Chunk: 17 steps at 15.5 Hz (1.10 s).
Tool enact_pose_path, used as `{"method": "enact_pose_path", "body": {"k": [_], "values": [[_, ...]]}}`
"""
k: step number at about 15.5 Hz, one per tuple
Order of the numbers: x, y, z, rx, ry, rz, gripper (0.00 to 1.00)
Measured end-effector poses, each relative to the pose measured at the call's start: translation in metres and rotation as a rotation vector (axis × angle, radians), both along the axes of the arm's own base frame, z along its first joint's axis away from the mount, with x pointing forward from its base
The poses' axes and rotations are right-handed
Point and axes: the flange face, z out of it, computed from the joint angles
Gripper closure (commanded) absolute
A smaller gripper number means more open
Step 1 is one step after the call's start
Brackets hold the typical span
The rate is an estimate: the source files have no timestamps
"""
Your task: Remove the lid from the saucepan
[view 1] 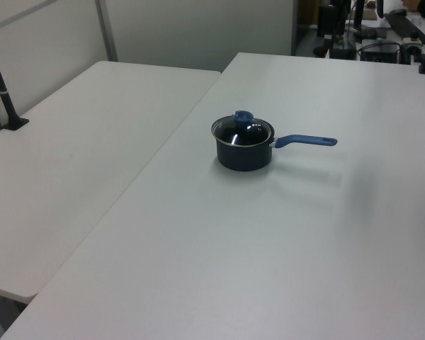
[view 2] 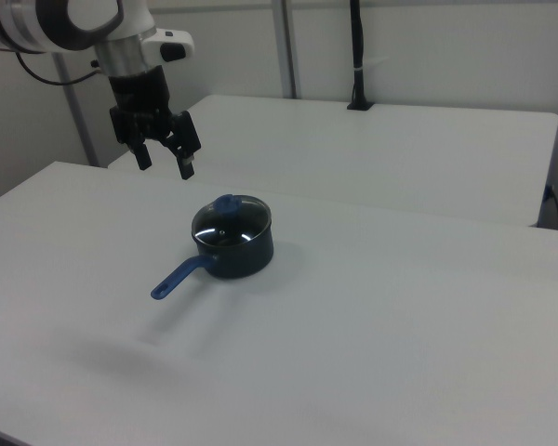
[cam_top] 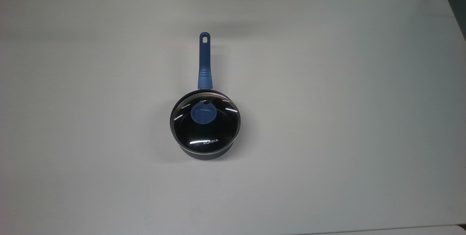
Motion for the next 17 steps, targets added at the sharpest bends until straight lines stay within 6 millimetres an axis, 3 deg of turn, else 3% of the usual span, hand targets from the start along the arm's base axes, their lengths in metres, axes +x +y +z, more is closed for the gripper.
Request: {"method": "enact_pose_path", "body": {"k": [13, 17], "values": [[0.0004, 0.0005, -0.0006, 0.0, 0.001, 0.002, 0.0], [0.0067, 0.0006, -0.0075, -0.004, 0.003, 0.074, 0.0]]}}
